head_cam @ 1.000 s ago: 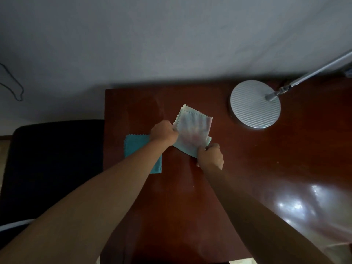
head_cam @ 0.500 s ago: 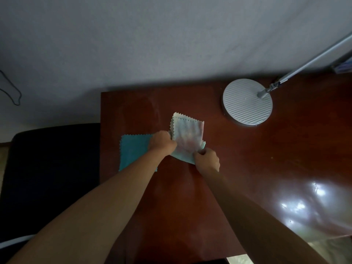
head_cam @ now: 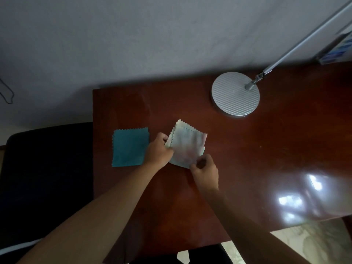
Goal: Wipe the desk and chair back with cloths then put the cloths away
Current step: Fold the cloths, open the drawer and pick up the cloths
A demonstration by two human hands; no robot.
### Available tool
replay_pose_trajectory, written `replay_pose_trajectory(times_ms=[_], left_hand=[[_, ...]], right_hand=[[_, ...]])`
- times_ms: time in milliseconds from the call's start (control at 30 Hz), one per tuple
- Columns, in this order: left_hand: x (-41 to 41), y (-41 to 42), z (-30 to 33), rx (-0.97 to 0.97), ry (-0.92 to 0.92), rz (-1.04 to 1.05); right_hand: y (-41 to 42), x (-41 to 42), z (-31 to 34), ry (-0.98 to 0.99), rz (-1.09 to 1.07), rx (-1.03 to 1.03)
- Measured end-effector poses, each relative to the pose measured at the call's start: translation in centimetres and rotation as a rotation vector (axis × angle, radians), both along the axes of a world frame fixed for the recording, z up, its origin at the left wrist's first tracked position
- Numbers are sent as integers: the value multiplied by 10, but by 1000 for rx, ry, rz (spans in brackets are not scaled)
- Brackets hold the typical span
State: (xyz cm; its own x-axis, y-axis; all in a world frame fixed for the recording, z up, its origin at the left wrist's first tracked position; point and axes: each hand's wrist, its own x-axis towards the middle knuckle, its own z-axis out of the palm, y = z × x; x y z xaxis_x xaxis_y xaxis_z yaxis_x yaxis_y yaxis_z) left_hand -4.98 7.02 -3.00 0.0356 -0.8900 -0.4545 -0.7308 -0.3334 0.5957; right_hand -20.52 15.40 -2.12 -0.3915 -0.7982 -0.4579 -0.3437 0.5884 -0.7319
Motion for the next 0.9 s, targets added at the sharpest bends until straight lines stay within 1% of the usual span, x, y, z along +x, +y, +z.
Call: replay_pose_trajectory(times_ms=[67,167,267,333,500,600,667,800,900], left_hand=[[1,8,-2,36,-63,-52],[1,18,-1,49,-104,-48],[-2,21,3,74,-104,6],[-4,23,6,90,-84,19],[-4,25,12,81,-15,52],[-2,30,16,70,19,78],[0,36,15,88,-10,64],[5,50,8,121,-151,40],[4,52,8,141,-179,45]], right_hand=[[6,0,-3,6,-9,79],[4,-2,-3,60,-32,119],[-7,-3,2,72,-40,210],[-12,-5,5,70,4,268],[-12,-7,12,33,6,233],[3,-9,12,85,64,183],[15,-12,8,115,90,225],[22,-15,6,46,54,388],[14,-14,6,51,52,397]])
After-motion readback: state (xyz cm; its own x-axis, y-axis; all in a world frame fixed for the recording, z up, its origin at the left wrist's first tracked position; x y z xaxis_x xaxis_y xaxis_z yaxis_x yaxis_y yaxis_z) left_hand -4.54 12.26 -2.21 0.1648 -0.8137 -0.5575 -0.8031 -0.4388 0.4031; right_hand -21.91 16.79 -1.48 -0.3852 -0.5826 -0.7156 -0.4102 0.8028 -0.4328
